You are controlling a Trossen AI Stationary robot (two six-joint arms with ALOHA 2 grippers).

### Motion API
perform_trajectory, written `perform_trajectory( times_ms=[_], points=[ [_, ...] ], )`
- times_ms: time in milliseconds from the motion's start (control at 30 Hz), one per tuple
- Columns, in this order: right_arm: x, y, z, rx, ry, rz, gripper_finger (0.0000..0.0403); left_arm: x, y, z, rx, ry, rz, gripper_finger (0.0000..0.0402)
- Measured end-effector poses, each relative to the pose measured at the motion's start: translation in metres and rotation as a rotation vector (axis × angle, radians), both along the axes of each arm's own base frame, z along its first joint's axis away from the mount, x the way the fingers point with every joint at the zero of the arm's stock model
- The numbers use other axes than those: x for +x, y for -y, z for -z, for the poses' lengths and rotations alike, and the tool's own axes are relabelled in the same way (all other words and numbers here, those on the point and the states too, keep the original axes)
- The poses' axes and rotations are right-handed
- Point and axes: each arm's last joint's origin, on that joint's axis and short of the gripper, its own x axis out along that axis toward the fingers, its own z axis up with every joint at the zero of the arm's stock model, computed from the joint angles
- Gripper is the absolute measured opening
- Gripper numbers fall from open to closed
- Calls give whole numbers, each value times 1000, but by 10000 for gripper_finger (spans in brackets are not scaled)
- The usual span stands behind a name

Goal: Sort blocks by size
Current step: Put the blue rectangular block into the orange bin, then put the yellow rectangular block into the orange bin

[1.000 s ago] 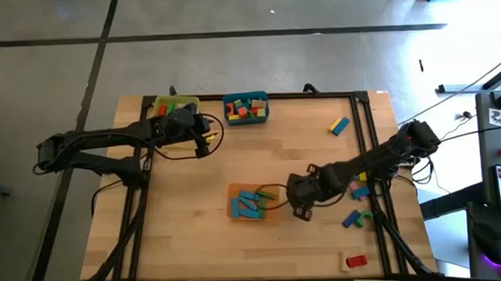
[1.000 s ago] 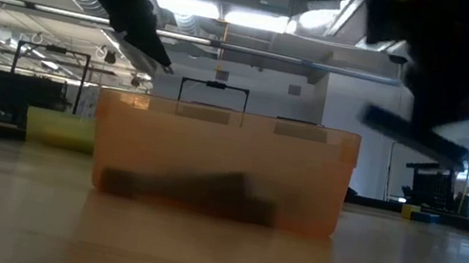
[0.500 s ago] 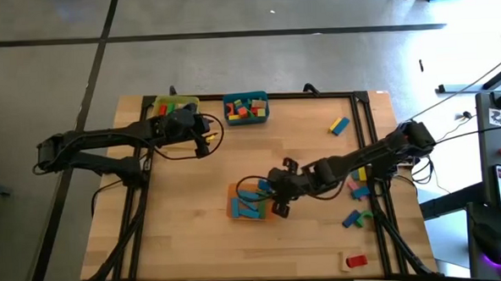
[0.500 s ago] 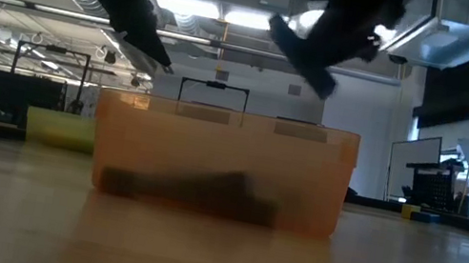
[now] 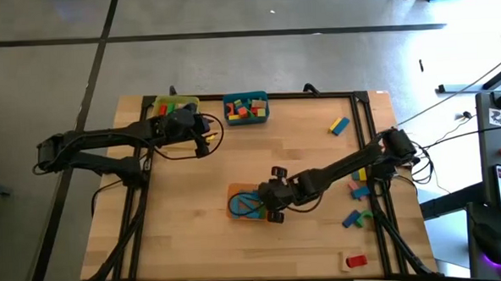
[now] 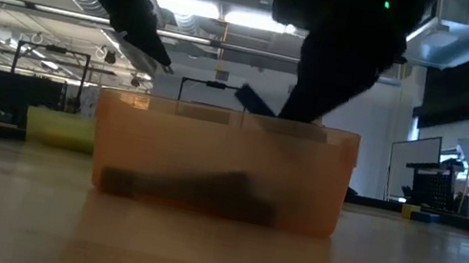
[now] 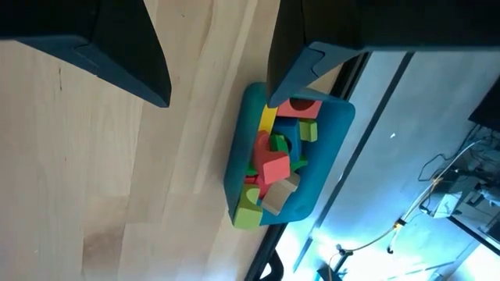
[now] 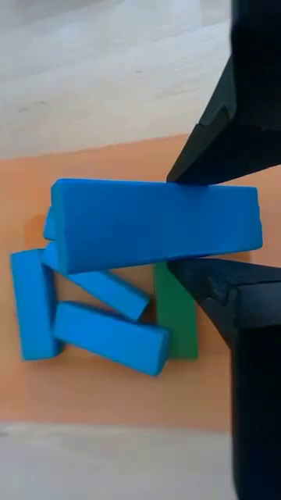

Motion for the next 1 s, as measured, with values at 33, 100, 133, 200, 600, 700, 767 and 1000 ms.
perform_trajectory(
  times_ms=[33,100,133,200,600,700,767,1000],
  points=[
    [1,0,4,-11,-8,-2,146,0,0,0,0,0,0,196],
    [2,0,11,-45,-28,-3,149,0,0,0,0,0,0,196],
    [3,0,13,-63,-35,-4,152,0,0,0,0,0,0,196],
    [3,1,17,-85,-40,5,159,0,0,0,0,-1,0,196],
    [4,1,18,-75,-46,29,234,0,0,0,0,0,0,196],
    [7,-1,4,-60,-43,24,244,0,0,0,0,-1,0,196],
    [11,-2,-12,-61,-41,21,245,0,0,0,0,-1,0,196],
    [10,1,-65,-192,-102,68,245,0,0,0,-1,-1,0,196]
  ],
)
